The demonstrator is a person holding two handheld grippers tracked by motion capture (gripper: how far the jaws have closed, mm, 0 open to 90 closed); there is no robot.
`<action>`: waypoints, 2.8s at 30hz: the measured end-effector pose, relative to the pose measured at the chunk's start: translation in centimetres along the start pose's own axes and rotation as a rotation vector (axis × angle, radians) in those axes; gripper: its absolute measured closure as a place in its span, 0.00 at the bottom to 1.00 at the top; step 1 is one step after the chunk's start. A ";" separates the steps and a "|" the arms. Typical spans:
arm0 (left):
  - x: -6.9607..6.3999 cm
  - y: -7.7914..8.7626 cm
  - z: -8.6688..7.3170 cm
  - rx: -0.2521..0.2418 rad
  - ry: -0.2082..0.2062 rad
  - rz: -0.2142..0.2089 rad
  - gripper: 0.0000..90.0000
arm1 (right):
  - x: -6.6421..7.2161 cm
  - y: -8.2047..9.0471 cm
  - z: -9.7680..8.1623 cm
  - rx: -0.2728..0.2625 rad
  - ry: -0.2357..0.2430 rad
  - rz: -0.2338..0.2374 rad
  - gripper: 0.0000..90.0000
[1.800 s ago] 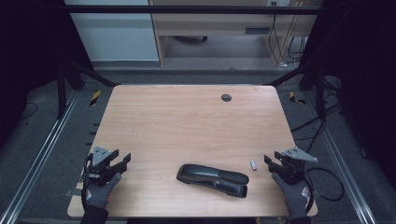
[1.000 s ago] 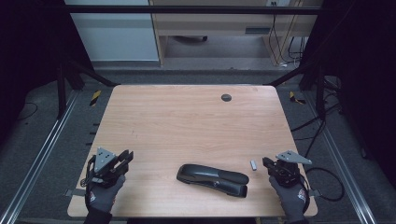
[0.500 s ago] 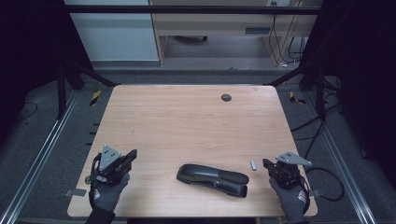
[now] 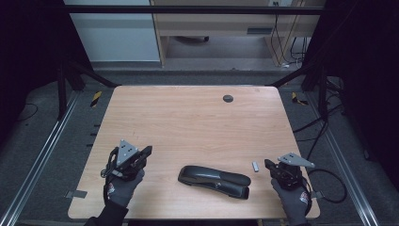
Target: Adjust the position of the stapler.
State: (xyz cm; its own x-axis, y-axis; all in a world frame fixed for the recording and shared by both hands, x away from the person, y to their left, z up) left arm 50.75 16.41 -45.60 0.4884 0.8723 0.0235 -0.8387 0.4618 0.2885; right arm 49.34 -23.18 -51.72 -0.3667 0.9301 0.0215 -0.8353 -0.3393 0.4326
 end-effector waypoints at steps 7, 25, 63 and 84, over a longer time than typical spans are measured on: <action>-1.6 -1.5 0.6 0.003 -0.017 -0.026 1.00 | 0.0 -0.1 0.0 -0.002 -0.006 0.005 1.00; -5.5 -5.0 -0.2 0.046 -0.043 -0.100 1.00 | 0.1 -0.5 0.3 -0.001 -0.014 0.003 1.00; -9.2 -8.0 -5.0 0.215 -0.098 -0.197 1.00 | 0.5 -0.9 -0.2 0.026 0.004 0.019 1.00; -9.3 -7.5 -5.1 0.238 -0.126 -0.203 1.00 | 0.7 -0.9 -0.3 0.031 0.004 0.028 1.00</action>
State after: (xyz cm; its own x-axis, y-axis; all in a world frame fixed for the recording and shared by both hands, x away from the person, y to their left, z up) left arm 51.28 5.63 -52.84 0.6779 0.7329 0.0570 -0.6491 0.5604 0.5144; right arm 49.68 -22.26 -52.40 -0.3916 0.9196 0.0304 -0.8114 -0.3607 0.4599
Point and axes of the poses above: each handheld gripper's, and its own axes: y roughly backward along the jaws, z roughly out of its top, x roughly to its left, the point moved 10 cm from there along -y, roughly forward along the jaws, and after that the axes turned 9 degrees about -x, right-handed, at the moved point
